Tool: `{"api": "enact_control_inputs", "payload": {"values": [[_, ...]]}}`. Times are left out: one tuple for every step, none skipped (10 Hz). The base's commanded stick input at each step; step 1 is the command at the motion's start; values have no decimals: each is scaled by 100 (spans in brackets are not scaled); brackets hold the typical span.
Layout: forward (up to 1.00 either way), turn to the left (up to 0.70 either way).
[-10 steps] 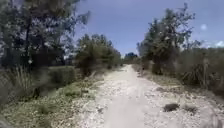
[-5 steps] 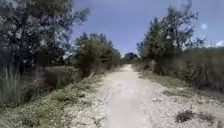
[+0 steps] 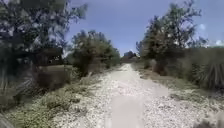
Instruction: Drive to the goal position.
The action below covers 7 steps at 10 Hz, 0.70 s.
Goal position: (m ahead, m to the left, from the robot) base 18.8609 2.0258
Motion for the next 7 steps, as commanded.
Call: {"api": "enact_control_inputs", "payload": {"values": [[50, 0], [50, 0], [50, 0], [50, 0], [50, 0], [50, 0], [50, 0]]}}
